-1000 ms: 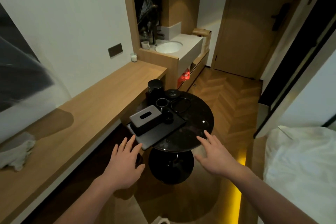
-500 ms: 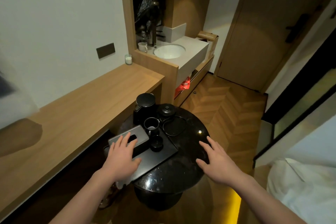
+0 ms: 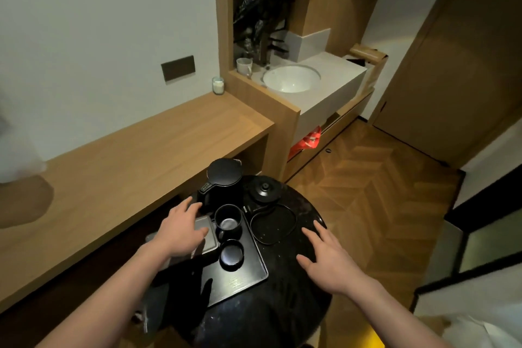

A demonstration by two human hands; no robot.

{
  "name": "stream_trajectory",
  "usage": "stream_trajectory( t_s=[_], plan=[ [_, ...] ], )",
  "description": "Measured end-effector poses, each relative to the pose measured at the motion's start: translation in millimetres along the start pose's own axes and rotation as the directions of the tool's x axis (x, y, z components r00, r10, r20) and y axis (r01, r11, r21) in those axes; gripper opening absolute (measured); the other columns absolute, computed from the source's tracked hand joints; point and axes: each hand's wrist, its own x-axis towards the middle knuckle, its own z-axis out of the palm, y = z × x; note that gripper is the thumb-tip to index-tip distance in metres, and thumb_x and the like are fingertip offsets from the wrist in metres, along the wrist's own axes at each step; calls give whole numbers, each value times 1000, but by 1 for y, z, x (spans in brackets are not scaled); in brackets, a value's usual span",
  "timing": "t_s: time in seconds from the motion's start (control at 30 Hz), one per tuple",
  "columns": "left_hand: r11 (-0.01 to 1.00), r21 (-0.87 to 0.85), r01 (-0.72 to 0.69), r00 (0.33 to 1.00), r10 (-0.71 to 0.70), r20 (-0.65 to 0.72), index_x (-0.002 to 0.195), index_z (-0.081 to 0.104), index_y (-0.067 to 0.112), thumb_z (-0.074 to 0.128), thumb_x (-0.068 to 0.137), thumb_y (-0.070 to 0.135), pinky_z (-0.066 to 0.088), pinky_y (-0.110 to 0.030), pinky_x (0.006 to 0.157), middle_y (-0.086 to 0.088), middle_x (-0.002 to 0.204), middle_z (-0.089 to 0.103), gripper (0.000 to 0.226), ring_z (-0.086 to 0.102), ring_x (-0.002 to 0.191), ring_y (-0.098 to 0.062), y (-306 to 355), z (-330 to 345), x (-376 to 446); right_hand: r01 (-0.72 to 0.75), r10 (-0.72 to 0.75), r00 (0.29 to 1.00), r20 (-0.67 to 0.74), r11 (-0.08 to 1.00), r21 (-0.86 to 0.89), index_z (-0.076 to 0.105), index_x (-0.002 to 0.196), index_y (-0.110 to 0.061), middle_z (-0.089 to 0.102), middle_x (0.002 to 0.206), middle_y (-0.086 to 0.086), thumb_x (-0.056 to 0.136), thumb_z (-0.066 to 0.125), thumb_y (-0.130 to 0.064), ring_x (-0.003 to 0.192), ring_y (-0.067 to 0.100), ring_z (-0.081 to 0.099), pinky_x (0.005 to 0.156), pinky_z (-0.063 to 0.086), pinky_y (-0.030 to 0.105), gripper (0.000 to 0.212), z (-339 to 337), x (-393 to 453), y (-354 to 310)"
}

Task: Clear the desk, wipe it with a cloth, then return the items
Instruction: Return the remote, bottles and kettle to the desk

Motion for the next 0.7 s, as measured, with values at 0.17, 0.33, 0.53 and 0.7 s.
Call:
stream_trajectory(
  t_s=[0.17, 0.33, 0.53, 0.7],
  plan=[
    [969, -181, 169, 981, -183, -60, 160, 29, 14, 60, 99, 40, 25, -47, 124, -12, 166, 26, 73, 27, 151, -34, 9, 7, 61, 110, -106, 990, 94, 993, -38, 15, 164, -35, -6, 172, -8, 102, 51, -52, 159, 22, -3, 129, 9, 41, 74, -25, 70, 28],
    [843, -386, 374, 912, -410, -11, 157, 32, 11, 60, 99, 36, 45, -48, 111, -17, 155, 44, 70, 53, 132, -37, 21, 11, 110, 217, -202, 961, 188, 974, -60, 17, 164, -32, -3, 173, -6, 100, 53, -52, 159, 22, 3, 129, 13, 40, 75, -49, 135, 55],
    [782, -416, 464, 859, -511, -2, 156, 33, 6, 50, 103, 21, 43, -38, 109, -19, 156, 42, 58, 49, 136, -36, 40, 13, 135, 270, -246, 932, 265, 961, -58, 19, 164, -30, 2, 172, -5, 101, 55, -47, 158, 24, 12, 126, 19, 38, 75, -64, 191, 65],
    [785, -382, 488, 849, -529, -1, 155, 37, 8, 48, 106, 32, 40, -40, 113, -18, 156, 44, 56, 46, 140, -36, 33, 14, 145, 235, -224, 935, 276, 972, -4, 22, 163, -28, 8, 172, -3, 101, 56, -46, 157, 22, 18, 125, 20, 36, 73, -59, 217, 71]
  ],
)
